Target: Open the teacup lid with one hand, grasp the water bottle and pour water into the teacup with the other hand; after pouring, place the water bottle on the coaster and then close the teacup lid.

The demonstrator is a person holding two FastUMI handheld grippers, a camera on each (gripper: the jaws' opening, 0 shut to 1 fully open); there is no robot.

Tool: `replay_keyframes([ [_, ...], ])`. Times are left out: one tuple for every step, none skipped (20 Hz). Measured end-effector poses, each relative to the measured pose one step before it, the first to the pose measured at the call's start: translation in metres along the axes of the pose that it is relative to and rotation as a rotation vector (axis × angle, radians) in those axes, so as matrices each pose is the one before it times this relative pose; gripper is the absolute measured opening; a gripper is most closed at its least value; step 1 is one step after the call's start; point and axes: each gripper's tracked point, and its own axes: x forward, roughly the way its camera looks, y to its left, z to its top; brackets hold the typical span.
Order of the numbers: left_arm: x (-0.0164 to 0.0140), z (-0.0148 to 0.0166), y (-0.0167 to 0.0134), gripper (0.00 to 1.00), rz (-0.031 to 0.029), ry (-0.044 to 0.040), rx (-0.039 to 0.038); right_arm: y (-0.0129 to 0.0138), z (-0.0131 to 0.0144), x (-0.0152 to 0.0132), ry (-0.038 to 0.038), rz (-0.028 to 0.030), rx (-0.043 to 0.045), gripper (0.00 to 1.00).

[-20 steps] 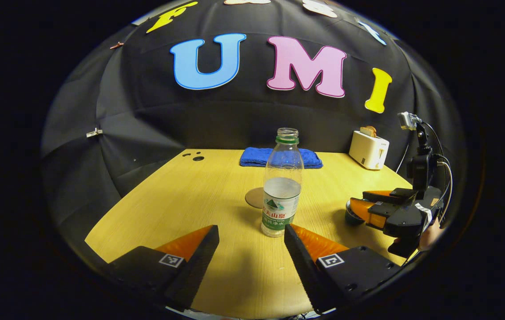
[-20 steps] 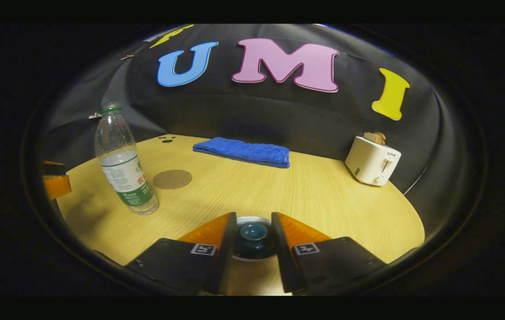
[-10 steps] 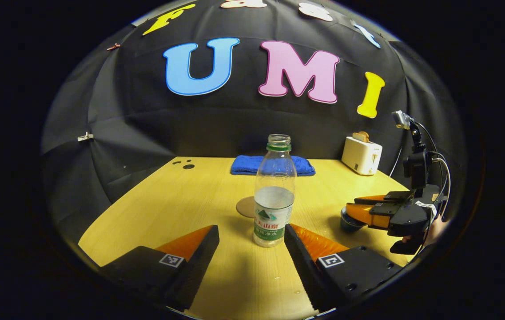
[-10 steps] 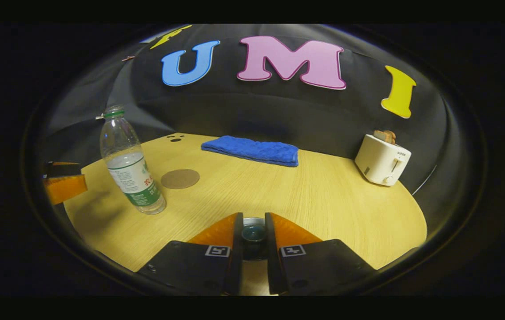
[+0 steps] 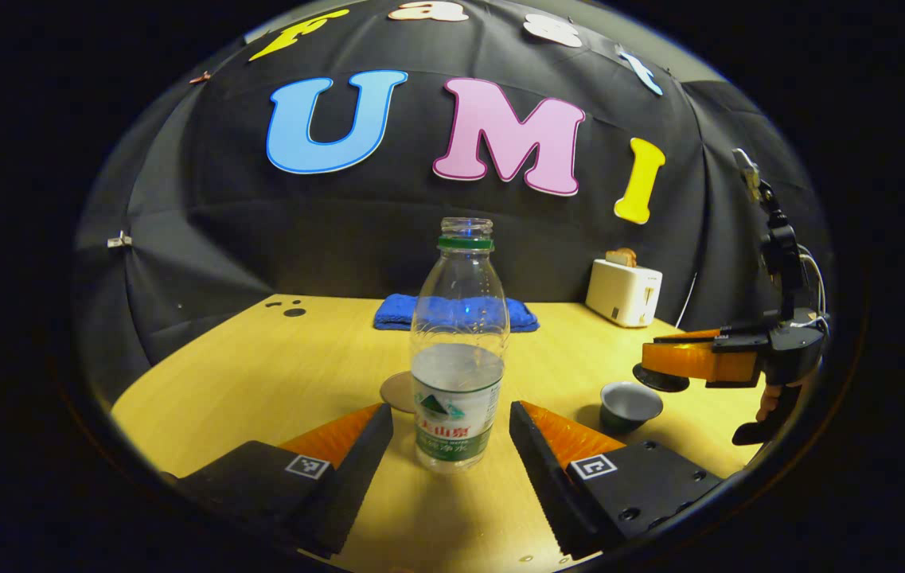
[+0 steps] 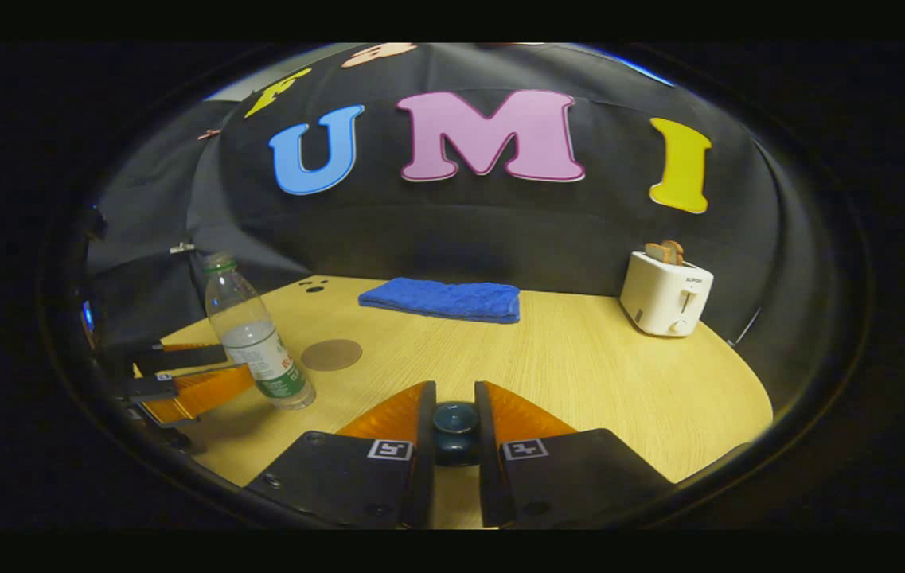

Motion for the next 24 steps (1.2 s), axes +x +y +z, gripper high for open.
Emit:
replay_keyframes([
  [0.00601,0.00191,0.00184,0.94,0.00584,-0.00535,-0.00168,-0.00332,0.001,-0.0048,-0.00521,-0.00356,0.01171,0.22],
  [0.00553,0.00278,-0.00162,0.94,-0.0047,-0.00818,-0.0032,-0.00323,-0.0008,-0.00423,0.00028,-0.00373,0.00475,0.26],
  [0.00447,0.00521,-0.00113,0.94,-0.00311,-0.01294,-0.0023,-0.00367,-0.00012,-0.00393,-0.00046,-0.00412,0.00036,0.26],
  [0.00482,0.00517,-0.00089,0.94,0.00029,-0.01622,-0.00046,-0.00514,-0.00249,-0.00447,0.00215,-0.00899,-0.00325,0.26],
  [0.00421,0.00506,-0.00098,0.94,-0.00224,-0.01456,-0.00044,-0.00547,-0.00098,-0.00347,0.00125,-0.00928,-0.00123,0.26],
  [0.0054,0.0034,-0.00216,0.92,-0.00337,-0.00879,-0.00025,-0.006,-0.00103,-0.00288,0.00211,-0.01121,0.00026,0.26],
  [0.00483,0.00239,-0.00126,0.94,-0.0038,-0.00361,-0.00079,-0.00486,-0.00062,-0.00273,0.00085,-0.00905,0.00559,0.26],
  [0.00382,-0.00074,-0.00223,0.94,-0.00634,0.0005,-0.00053,-0.00522,0.00003,-0.00196,-0.00105,-0.00834,0.00625,0.26],
  [0.00353,-0.00008,-0.00151,0.94,-0.00541,0.00146,0.00214,-0.00466,-0.00107,-0.00141,0.0014,-0.00968,0.00482,0.26],
  [0.00281,0.00055,0.00081,0.94,0.00412,-0.00305,0.00483,-0.00434,-0.00065,0.00007,0.00395,-0.00811,0.00441,0.26],
  [0.00228,0.00044,0.00064,0.94,0.00187,-0.00238,0.00282,-0.00398,-0.00132,-0.00023,0.00332,-0.00882,0.00533,0.26],
  [0.00001,-0.00182,-0.00028,0.92,-0.00028,0.00333,-0.0011,-0.00409,-0.0004,-0.00037,0.00172,-0.00669,0.00854,0.21],
  [0.00035,-0.00092,0.00047,0.93,0.0036,0.00261,-0.00344,-0.00283,-0.00021,-0.00001,0.0005,-0.0054,0.01175,0.26],
  [0.00159,-0.00206,0.00195,0.93,0.00533,0.00462,-0.00564,-0.00265,-0.00086,0.00138,0.00293,-0.00448,0.01231,0.31],
  [-0.00015,-0.00207,0.00088,0.9,0.00443,0.00722,-0.00781,-0.00178,-0.00197,-0.00008,0.00441,-0.00388,0.01049,0.26],
  [-0.00021,-0.00217,0.00164,0.88,0.00528,0.00505,-0.00961,-0.0018,-0.00031,-0.00021,0.00241,-0.00003,0.00922,0.21],
  [0.00045,0.00121,0.0008,0.85,0.00268,-0.00117,-0.00808,-0.00003,-0.00056,-0.00034,0.00146,0.00145,0.00359,0.21],
  [0.00062,-0.00058,0.00063,0.83,0.00203,0.00105,-0.00277,-0.00049,-0.00029,-0.00143,0.00019,0.00068,-0.00259,0.21],
  [-0.00027,-0.00016,-0.00055,0.83,0.00024,0.00321,0.00451,-0.0008,0.00087,-0.00109,-0.00234,0.00175,-0.00411,0.21],
  [-0.00008,-0.00081,0.00009,0.83,0.00368,0.00821,0.01429,-0.00016,0.00082,-0.0011,-0.00179,0.0032,-0.00064,0.21],
  [-0.00045,-0.0007,0.00254,0.8,0.01814,0.00668,0.02178,0.00007,0.00015,-0.0011,0.00088,0.00233,0.00452,0.21],
  [-0.00012,-0.00071,0.00234,0.79,0.02039,0.00633,0.02568,-0.00113,-0.00005,-0.00103,0.0012,0.00061,0.00314,0.21],
  [0.00008,0.00121,-0.00011,0.76,0.01319,0.0039,0.03211,-0.0023,0.00029,0.00016,0.00026,-0.00355,-0.00093,0.26],
  [0.0,0.00071,-0.0008,0.76,0.01799,0.00952,0.04185,-0.00249,0.00007,-0.00117,0.00004,-0.00297,-0.00205,0.26],
])
